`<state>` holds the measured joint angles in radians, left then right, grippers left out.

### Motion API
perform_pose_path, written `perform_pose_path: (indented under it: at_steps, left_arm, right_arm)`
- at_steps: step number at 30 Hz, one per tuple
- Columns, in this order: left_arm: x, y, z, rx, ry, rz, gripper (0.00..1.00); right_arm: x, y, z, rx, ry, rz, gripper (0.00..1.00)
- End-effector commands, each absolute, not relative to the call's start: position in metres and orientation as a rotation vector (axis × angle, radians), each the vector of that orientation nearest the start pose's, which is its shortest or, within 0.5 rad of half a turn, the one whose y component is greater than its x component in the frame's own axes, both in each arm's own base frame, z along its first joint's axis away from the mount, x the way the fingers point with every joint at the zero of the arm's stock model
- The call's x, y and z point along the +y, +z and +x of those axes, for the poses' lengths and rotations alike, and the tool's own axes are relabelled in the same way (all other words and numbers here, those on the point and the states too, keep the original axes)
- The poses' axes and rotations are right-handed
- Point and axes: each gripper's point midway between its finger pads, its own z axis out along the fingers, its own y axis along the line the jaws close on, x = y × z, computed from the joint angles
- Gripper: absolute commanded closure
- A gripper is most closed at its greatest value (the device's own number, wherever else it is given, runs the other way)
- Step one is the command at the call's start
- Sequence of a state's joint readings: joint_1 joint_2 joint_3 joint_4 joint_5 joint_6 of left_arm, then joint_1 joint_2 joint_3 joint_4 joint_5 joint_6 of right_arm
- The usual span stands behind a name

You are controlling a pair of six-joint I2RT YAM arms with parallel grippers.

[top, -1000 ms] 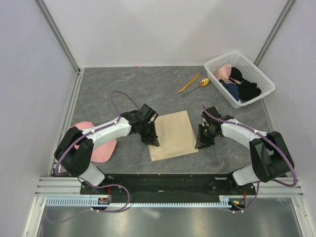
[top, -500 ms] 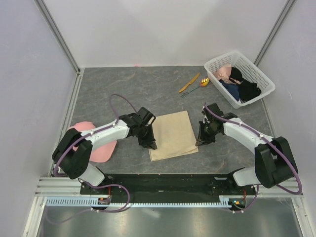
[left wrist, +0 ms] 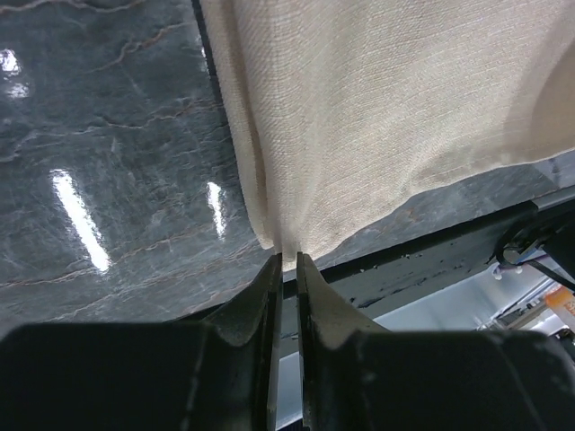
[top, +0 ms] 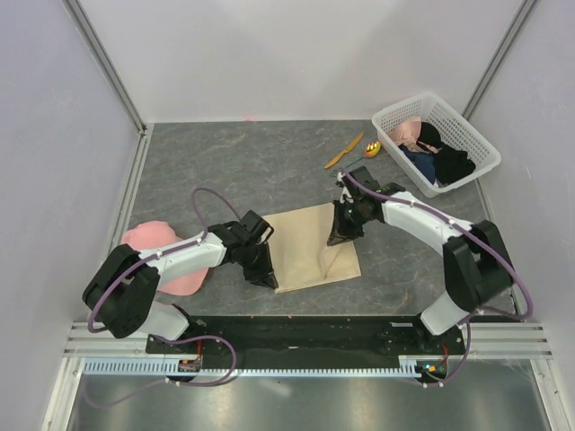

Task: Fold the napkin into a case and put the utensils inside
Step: Fold the top corner of the square-folded napkin at the center of the board.

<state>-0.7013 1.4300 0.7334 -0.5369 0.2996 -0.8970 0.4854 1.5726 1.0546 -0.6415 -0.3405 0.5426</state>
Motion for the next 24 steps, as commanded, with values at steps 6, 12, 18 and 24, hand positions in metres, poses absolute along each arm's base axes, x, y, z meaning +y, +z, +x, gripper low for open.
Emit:
perform_pose_path:
  at_steps: [6,12,18,24]
  left_arm:
    - [-0.242,0.044,0.147,2.990,-0.816,-0.308,0.84]
    - [-0.246,0.079,0.163,2.889,-0.841,-0.299,0.82]
    - [-0.264,0.071,0.164,2.921,-0.943,-0.344,0.83]
    - [-0.255,0.058,0.161,2.937,-0.879,-0.363,0.85]
  right_arm:
    - [0.325,0.091,0.306,2.805,0.967,-0.133,1.00]
    - [0.345,0.081,0.325,2.826,1.019,-0.104,1.00]
    - [0.350,0.073,0.329,2.838,1.030,-0.089,1.00]
    - [0.360,0.076,0.332,2.825,1.077,-0.079,1.00]
